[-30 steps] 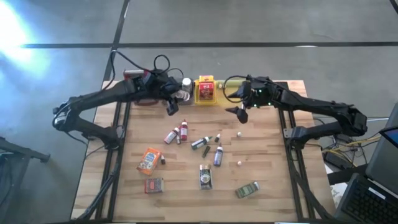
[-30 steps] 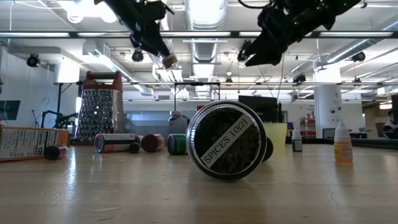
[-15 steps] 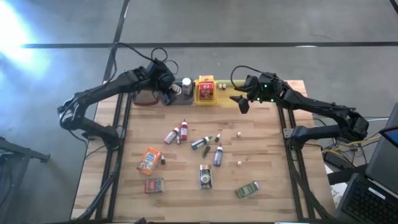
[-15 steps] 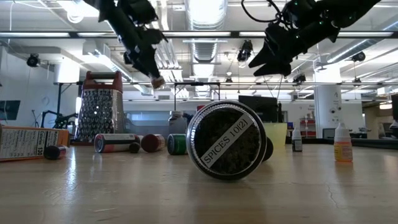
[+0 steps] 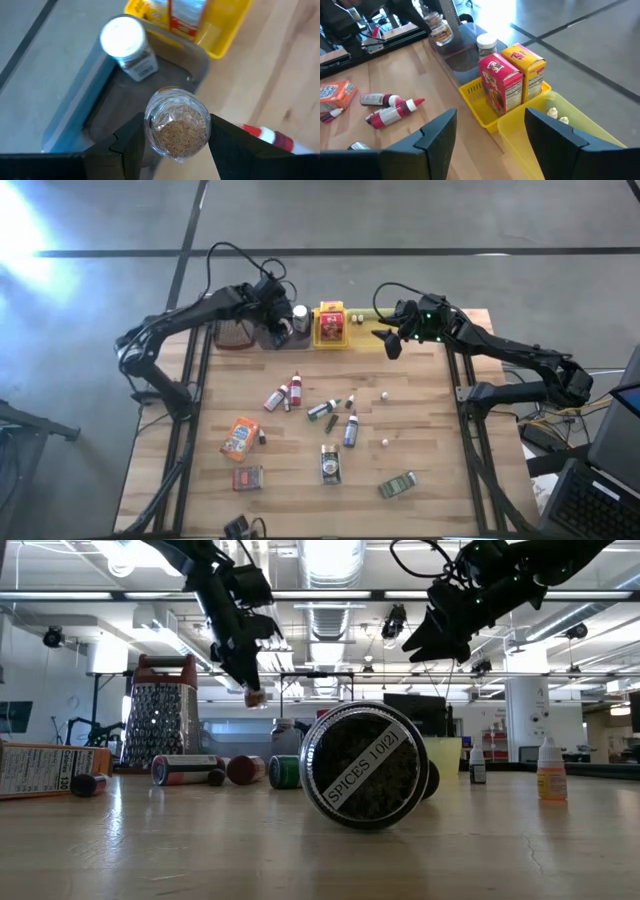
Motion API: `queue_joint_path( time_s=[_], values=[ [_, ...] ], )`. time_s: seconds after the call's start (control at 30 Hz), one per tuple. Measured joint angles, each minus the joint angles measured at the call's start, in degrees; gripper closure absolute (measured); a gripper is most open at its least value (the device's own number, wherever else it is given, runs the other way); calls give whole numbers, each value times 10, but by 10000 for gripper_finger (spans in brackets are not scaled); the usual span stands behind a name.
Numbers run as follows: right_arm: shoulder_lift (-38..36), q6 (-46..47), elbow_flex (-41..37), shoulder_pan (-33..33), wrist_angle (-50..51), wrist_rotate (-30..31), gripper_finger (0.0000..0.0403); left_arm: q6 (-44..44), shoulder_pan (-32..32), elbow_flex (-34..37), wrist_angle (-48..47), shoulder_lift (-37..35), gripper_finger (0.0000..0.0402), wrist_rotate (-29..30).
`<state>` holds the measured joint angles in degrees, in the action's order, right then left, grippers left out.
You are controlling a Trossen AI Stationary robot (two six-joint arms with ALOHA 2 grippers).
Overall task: Pick & Place Kitchen Items
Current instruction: Put the brown seasoning bottle into the black bin
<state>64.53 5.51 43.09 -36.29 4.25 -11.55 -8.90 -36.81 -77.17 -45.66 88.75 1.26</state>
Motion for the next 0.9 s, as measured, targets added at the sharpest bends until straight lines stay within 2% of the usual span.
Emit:
queue_joint_path(
  time_s=[0.27, 0.7, 0.9],
  values=[
    [0, -1, 0, 0, -2, 2, 180, 13, -28, -43, -16, 30, 209, 1],
    [1, -10, 0, 0, -8, 17, 138, 10, -69, -68, -53, 74, 209, -2],
    [1, -10, 0, 0, -17, 58, 121, 1, -76, -68, -54, 85, 209, -2]
  ],
)
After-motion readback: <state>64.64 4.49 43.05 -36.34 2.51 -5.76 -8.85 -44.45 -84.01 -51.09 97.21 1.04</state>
